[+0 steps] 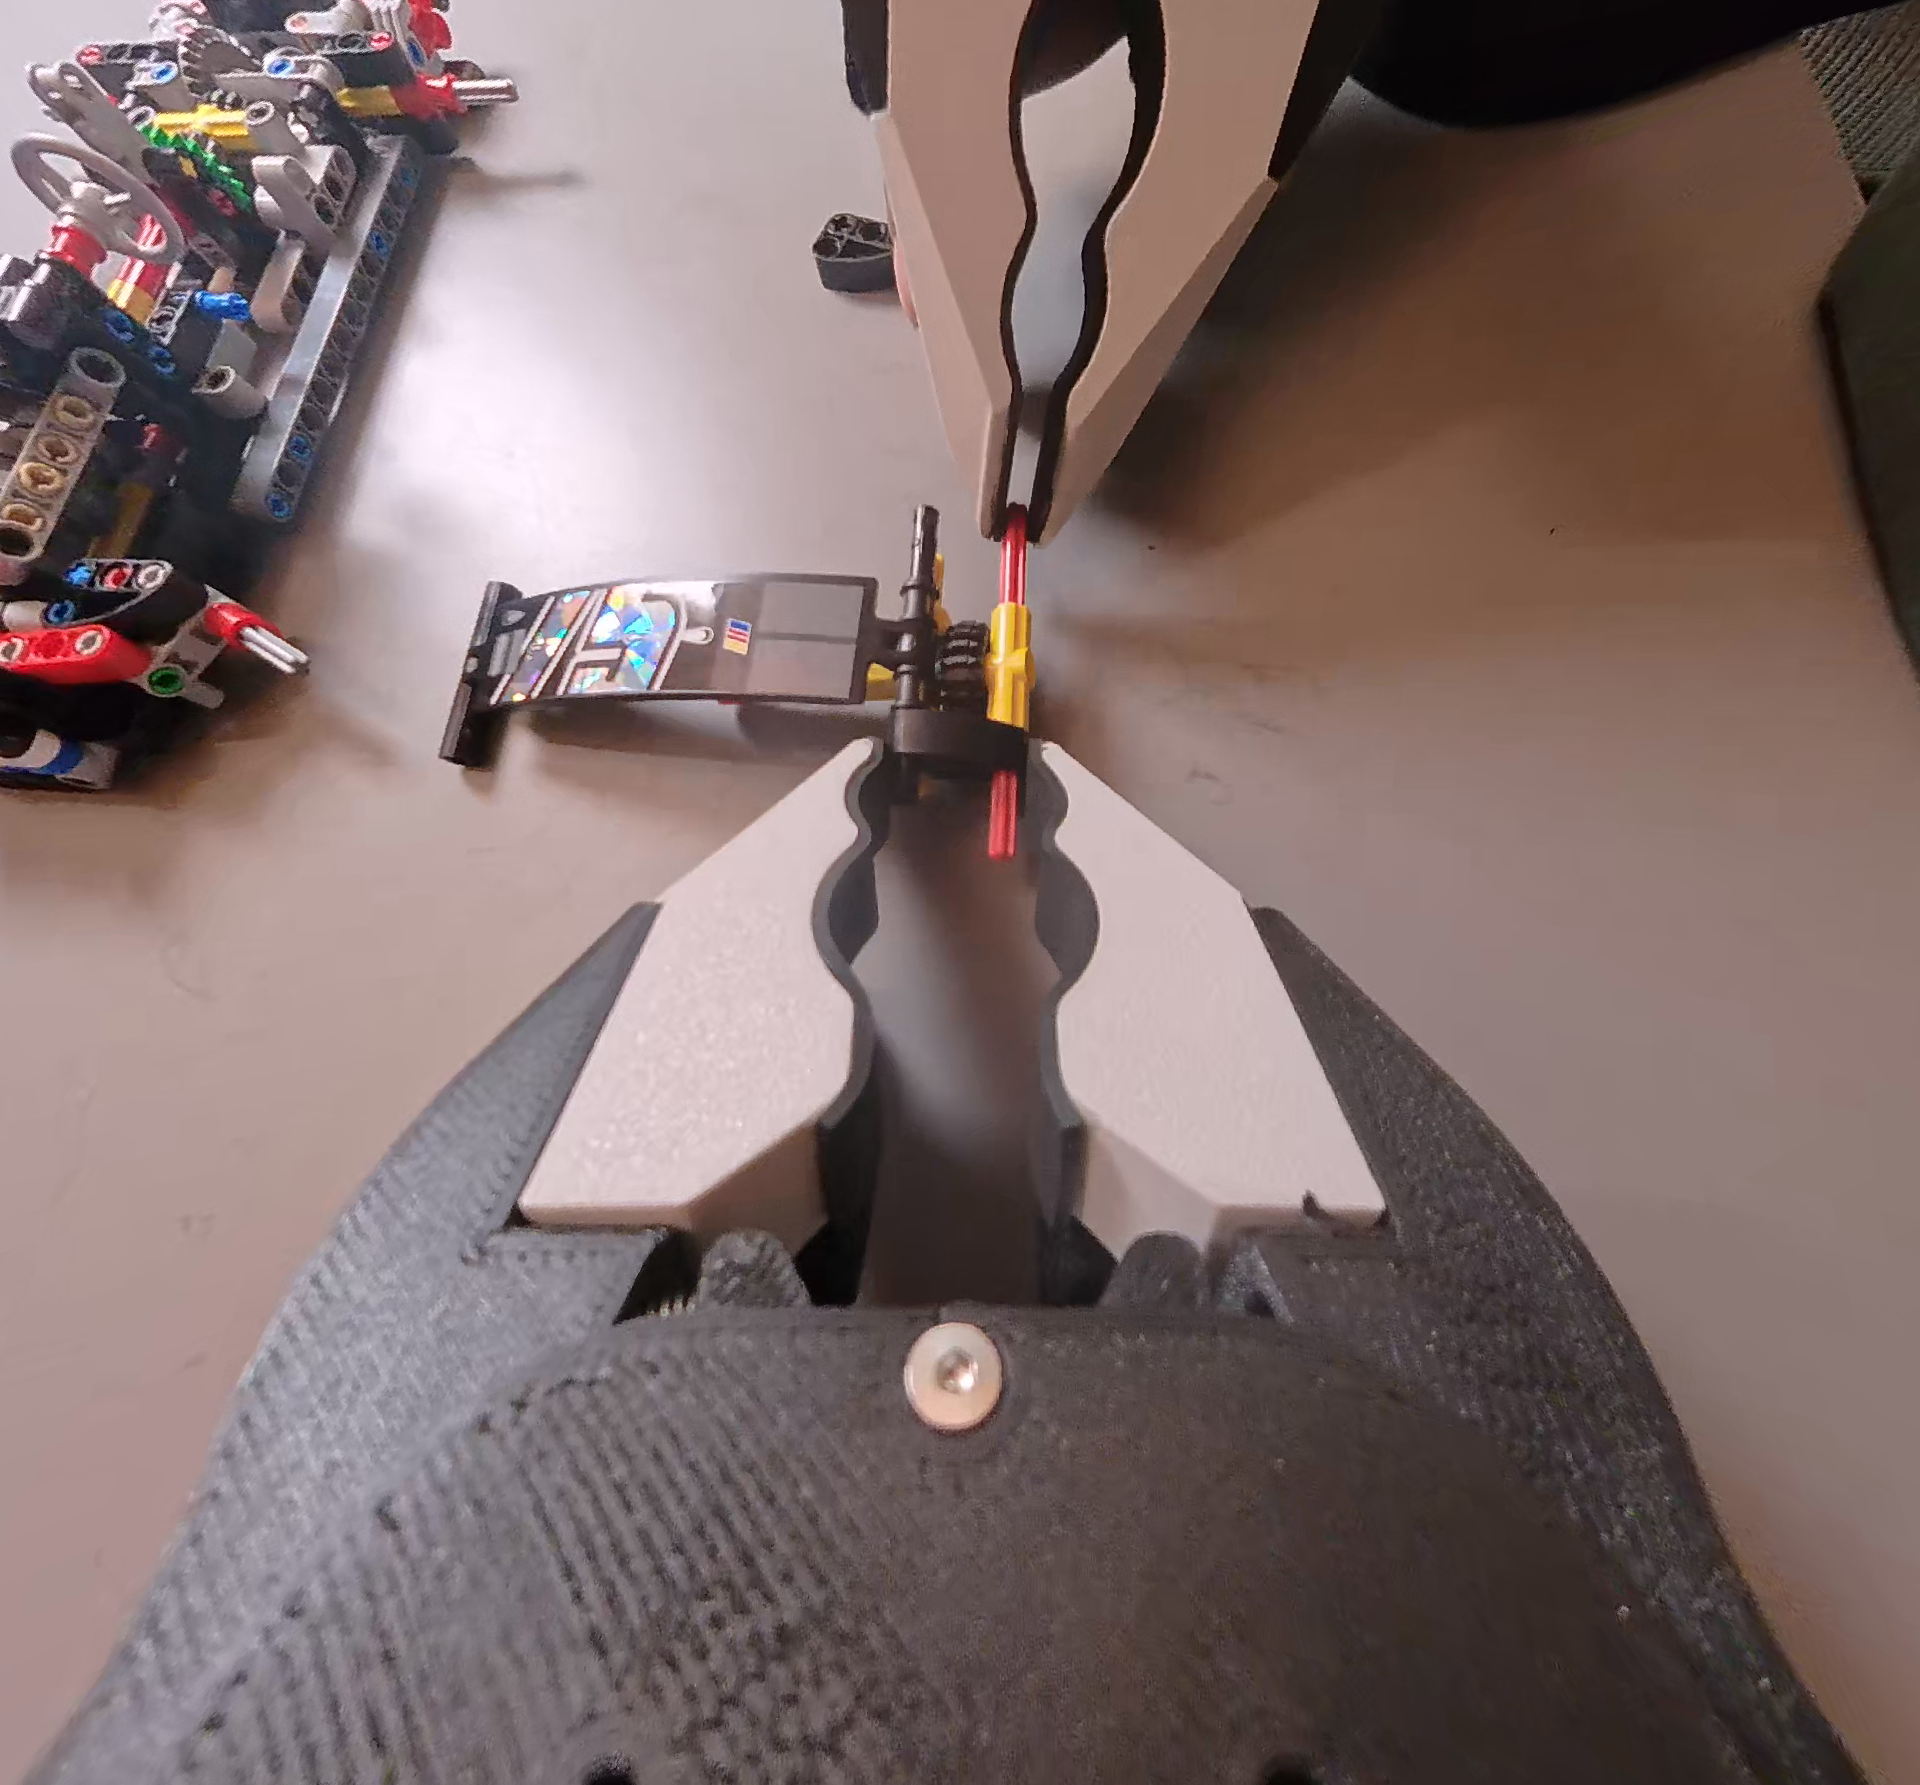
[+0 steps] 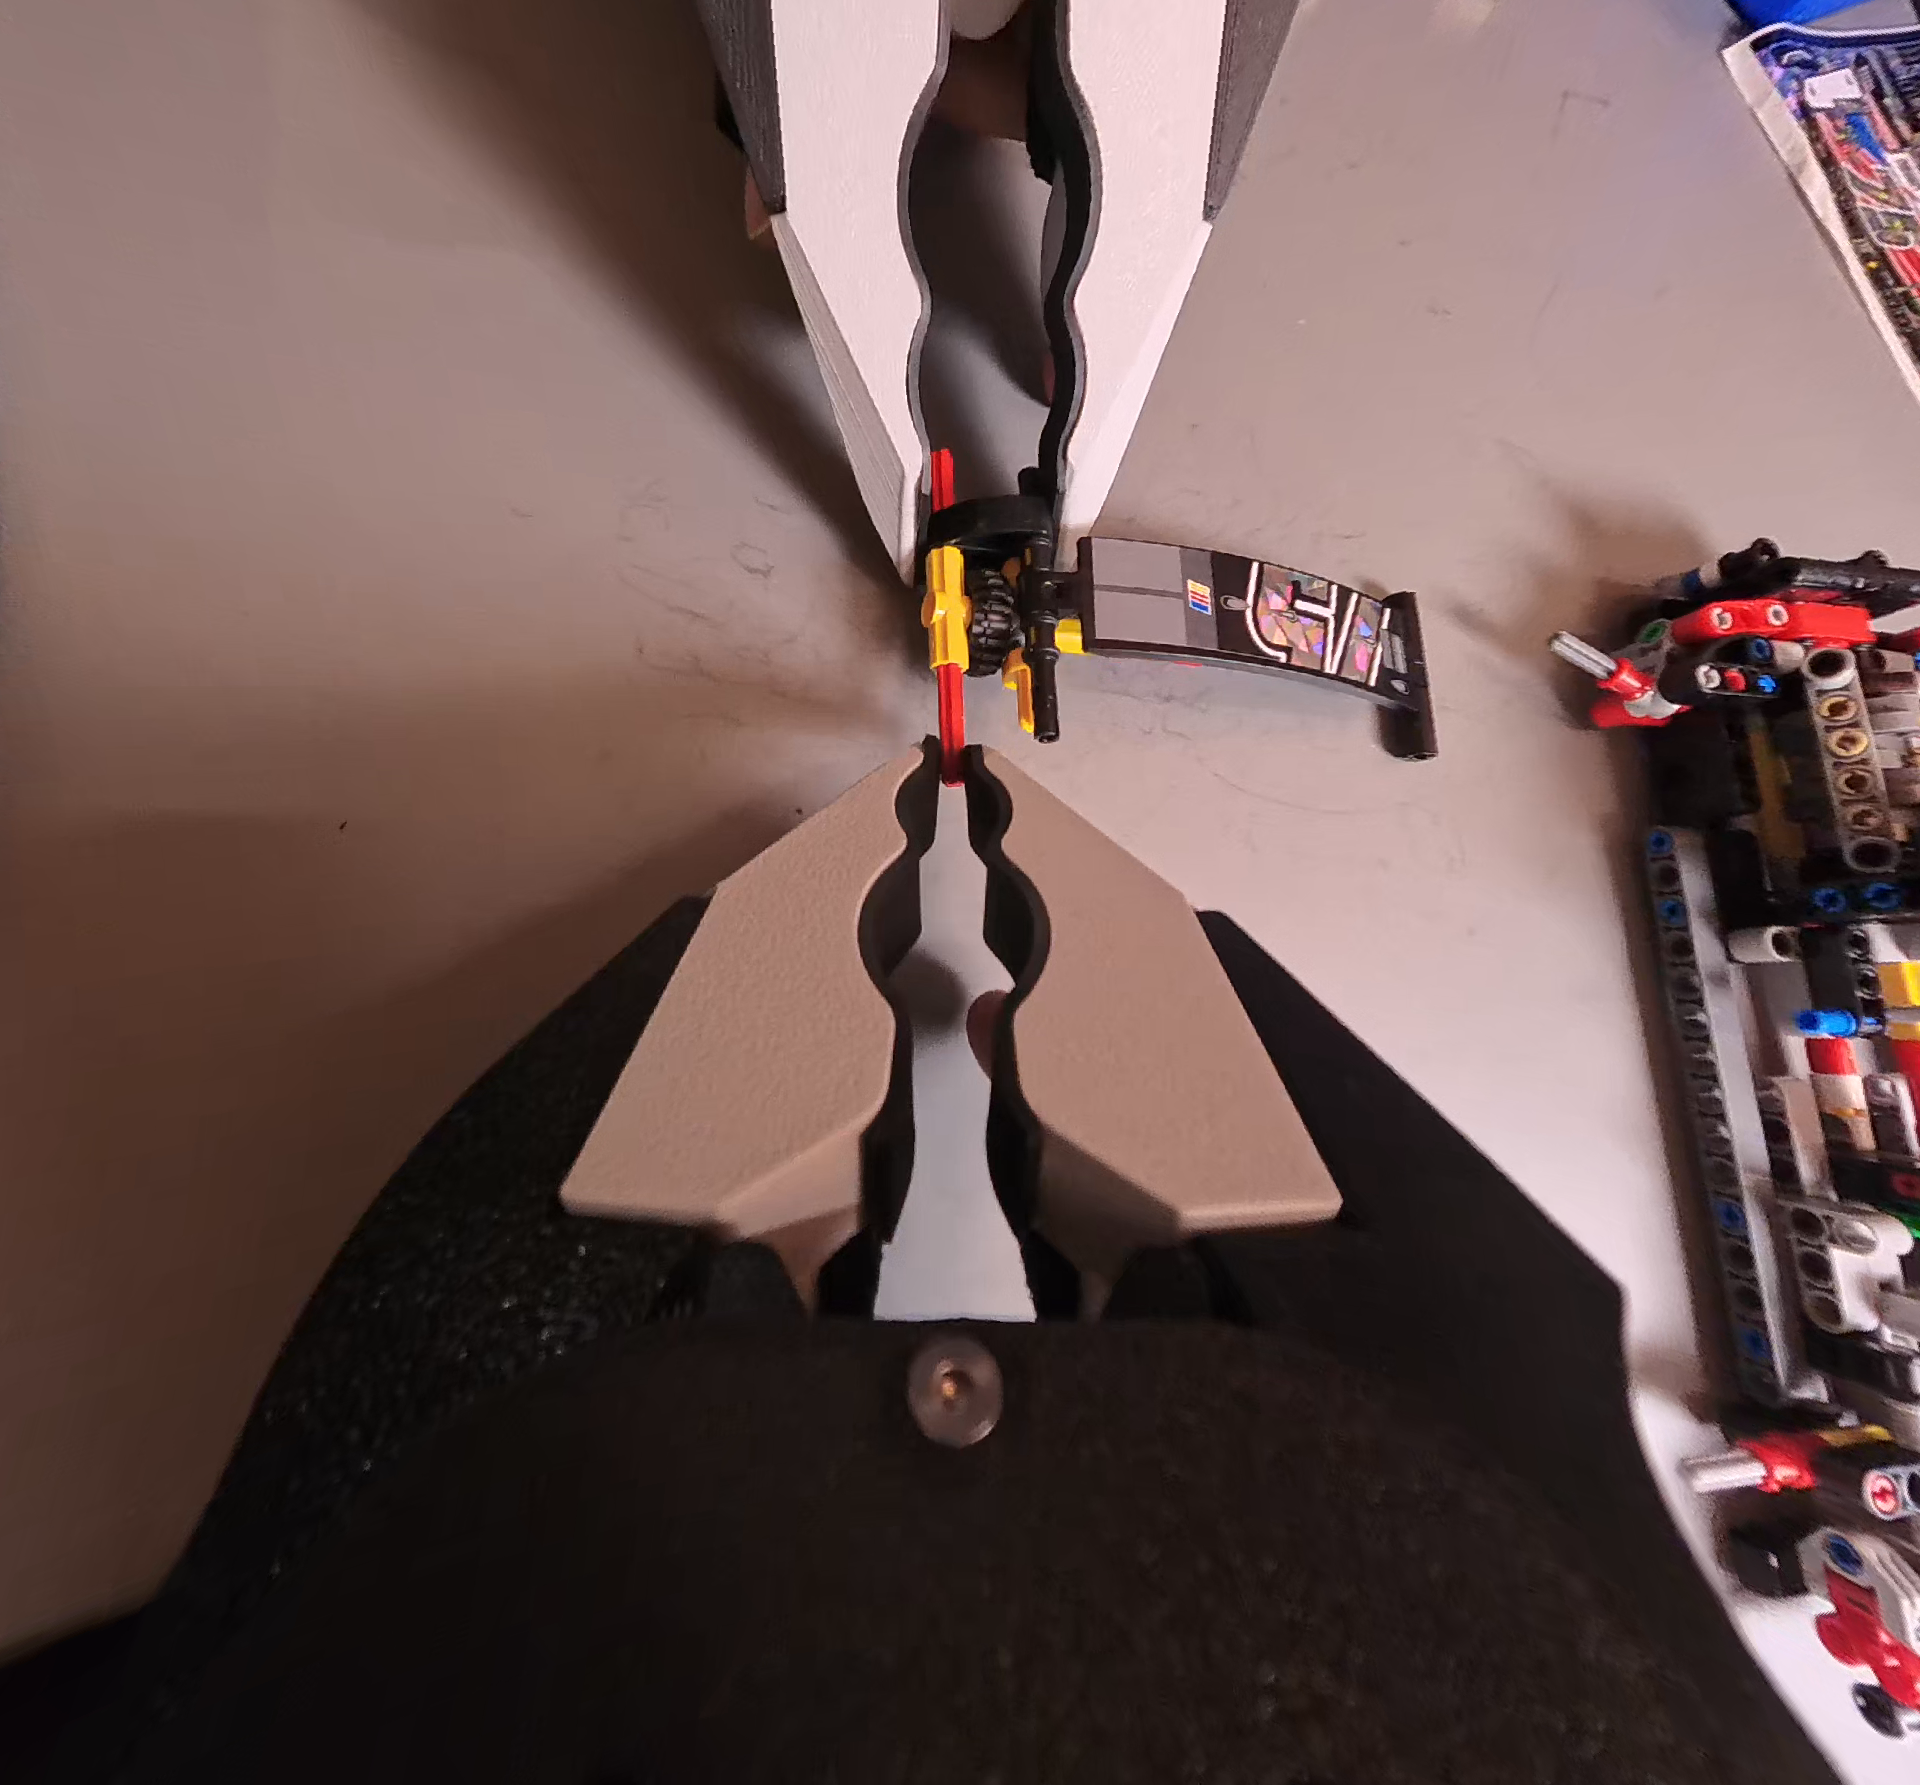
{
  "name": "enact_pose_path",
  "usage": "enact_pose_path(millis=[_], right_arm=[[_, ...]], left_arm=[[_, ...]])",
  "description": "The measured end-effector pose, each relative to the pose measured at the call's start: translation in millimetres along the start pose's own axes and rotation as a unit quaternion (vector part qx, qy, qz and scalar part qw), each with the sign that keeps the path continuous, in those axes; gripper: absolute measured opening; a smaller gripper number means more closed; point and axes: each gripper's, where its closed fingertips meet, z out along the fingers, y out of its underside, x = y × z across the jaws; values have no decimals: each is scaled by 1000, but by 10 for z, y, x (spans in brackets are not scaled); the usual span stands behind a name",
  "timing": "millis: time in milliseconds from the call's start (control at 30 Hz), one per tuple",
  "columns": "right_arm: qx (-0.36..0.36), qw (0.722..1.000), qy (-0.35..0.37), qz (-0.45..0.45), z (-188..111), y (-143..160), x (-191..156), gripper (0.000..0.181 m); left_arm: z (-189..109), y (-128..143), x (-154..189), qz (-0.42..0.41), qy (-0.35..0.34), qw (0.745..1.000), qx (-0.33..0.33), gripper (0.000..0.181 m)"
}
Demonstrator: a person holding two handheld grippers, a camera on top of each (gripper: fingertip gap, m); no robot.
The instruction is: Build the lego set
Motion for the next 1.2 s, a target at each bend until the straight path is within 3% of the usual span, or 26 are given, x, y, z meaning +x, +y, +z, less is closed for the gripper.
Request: enact_pose_path(millis=[33, 1200], right_arm=[[1, 1000, 0, 1, 3, 2, 1, 1], [23, 999, 22, -16, 46, -3, 83, 1]], left_arm=[[-3, -4, 0, 0, 0, 1000, 1, 23], [-10, 9, -69, -15, -23, 1000, 0, 24]])
